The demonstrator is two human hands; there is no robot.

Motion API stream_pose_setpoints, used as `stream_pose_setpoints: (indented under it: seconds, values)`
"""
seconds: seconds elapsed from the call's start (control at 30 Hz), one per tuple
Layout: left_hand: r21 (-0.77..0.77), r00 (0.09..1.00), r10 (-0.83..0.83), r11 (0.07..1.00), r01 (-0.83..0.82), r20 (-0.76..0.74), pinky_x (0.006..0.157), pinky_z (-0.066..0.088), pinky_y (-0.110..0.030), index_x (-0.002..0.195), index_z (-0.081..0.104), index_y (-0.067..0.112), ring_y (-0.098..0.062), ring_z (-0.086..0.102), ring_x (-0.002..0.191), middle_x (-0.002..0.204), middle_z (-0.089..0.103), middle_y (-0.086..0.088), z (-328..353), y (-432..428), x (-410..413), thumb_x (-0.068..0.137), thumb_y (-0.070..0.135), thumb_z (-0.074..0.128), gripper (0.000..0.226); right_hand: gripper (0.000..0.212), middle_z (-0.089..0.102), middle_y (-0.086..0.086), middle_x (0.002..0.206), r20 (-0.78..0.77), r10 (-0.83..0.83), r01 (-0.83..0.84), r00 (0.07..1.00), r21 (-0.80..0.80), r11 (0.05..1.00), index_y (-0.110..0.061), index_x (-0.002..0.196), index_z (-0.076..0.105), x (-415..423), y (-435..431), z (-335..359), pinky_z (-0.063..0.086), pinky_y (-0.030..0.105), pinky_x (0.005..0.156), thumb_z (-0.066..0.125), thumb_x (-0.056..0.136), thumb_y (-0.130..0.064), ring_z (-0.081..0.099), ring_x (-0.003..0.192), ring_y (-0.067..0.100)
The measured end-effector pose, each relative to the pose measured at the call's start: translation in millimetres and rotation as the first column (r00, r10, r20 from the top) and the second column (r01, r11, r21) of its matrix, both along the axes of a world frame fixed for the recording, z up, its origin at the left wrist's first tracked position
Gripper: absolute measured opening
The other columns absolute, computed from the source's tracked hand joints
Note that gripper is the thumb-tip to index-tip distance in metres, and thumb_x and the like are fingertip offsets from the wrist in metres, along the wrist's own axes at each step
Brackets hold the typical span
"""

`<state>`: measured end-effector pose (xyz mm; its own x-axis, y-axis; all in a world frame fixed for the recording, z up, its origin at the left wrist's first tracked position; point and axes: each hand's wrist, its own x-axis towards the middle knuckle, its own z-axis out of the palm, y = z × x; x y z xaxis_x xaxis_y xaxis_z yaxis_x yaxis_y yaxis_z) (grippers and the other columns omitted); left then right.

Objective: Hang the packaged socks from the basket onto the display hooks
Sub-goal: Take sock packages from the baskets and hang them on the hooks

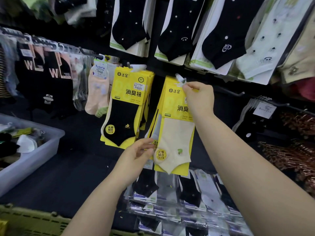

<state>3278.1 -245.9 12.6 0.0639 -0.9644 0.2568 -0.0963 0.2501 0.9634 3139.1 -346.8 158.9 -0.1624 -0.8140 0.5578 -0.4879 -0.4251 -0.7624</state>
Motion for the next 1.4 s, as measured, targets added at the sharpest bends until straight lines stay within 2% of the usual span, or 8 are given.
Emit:
stream_pose_setpoints:
  seconds: [0.17,0.33,0.47,0.57,0.73,0.93,1.17,1.4]
  values:
    - [0.010,1.000,-0.005,1.000,0.005,-0.011,0.079,0.047,-0.005,0.126,0.056,0.022,0.002,0.058,0.105,0.116,0.062,0.009,-0.5,1.3,-1.5,0.095,0.011,0.054,0.033,0.014,0.061,0.005,0.116,0.065,-0.065,0.064,0.996,0.008,0.998,-0.022,0.092,0.072,4.6,-0.8,-1.3,0.035,0.011,0.046,0.064,0.087,-0.032,0.058,0.067,0.003]
    - [0.015,1.000,-0.020,1.000,0.020,0.011,0.084,0.049,-0.010,0.130,0.054,0.022,0.005,0.059,0.105,0.120,0.062,0.009,-1.0,1.6,-3.3,0.095,0.011,0.053,0.036,0.009,0.062,0.005,0.115,0.110,-0.093,0.088,0.990,0.050,0.995,-0.026,0.079,0.069,7.4,-0.1,2.3,0.054,0.033,0.070,0.067,0.084,-0.033,0.064,0.089,0.020]
    - [0.041,1.000,-0.022,0.999,0.022,0.013,0.096,0.048,-0.023,0.134,0.051,0.022,-0.001,0.059,0.109,0.124,0.061,0.008,-2.8,3.0,-2.6,0.095,0.013,0.054,0.040,0.007,0.051,0.000,0.119,0.101,-0.112,0.109,0.989,0.027,0.994,-0.027,0.085,0.065,5.7,6.2,-2.7,0.050,0.036,0.083,0.069,0.083,-0.032,0.053,0.113,0.025]
    - [0.050,1.000,-0.015,0.999,0.014,0.022,0.095,0.048,-0.023,0.132,0.051,0.026,-0.002,0.058,0.110,0.122,0.062,0.008,-3.3,2.3,-0.9,0.095,0.016,0.054,0.039,0.044,0.036,0.002,0.125,-0.084,-0.187,0.178,0.979,-0.103,0.979,-0.021,0.116,0.052,3.0,21.0,-22.8,0.036,0.025,0.088,0.075,0.079,-0.027,0.037,0.109,0.018]
    - [0.056,0.999,0.002,0.998,-0.004,0.037,0.095,0.046,-0.026,0.130,0.050,0.032,-0.009,0.054,0.118,0.127,0.059,0.003,-3.1,0.8,-0.9,0.095,0.018,0.055,0.038,0.061,0.019,0.011,0.152,-0.602,-0.244,0.102,0.760,-0.259,0.960,-0.029,0.139,0.041,0.5,31.9,-68.2,0.025,0.047,0.113,0.068,0.085,-0.033,0.017,0.138,0.034]
    - [0.051,0.999,0.002,0.999,-0.004,0.041,0.090,0.042,-0.017,0.135,0.049,0.027,-0.009,0.051,0.120,0.130,0.056,0.006,-3.0,0.8,-4.4,0.095,0.015,0.053,0.041,0.065,0.003,0.007,0.158,-0.665,-0.190,0.092,0.723,-0.179,0.979,-0.036,0.146,0.029,-0.3,5.6,-75.0,0.052,0.040,0.089,0.062,0.090,-0.026,0.009,0.140,0.035]
    - [0.049,0.999,0.021,0.999,-0.022,0.031,0.076,0.044,-0.004,0.131,0.052,0.028,0.003,0.055,0.105,0.127,0.056,0.013,-5.0,-3.6,-6.2,0.096,0.016,0.053,0.037,0.060,0.011,0.007,0.154,-0.611,-0.214,0.107,0.762,-0.208,0.972,-0.035,0.137,0.040,8.6,-15.9,-71.8,0.046,0.030,0.067,0.067,0.086,-0.018,0.018,0.133,0.035]
    - [0.056,0.997,-0.020,0.998,0.016,0.069,0.077,0.043,-0.006,0.129,0.052,0.031,0.004,0.056,0.104,0.122,0.059,0.012,-8.0,1.7,-14.8,0.096,0.017,0.052,0.035,0.056,0.019,0.005,0.153,-0.514,-0.094,-0.015,0.852,-0.204,0.979,-0.024,0.136,0.045,-11.4,16.3,-85.2,0.033,0.024,0.084,0.064,0.086,-0.008,0.020,0.137,0.028]
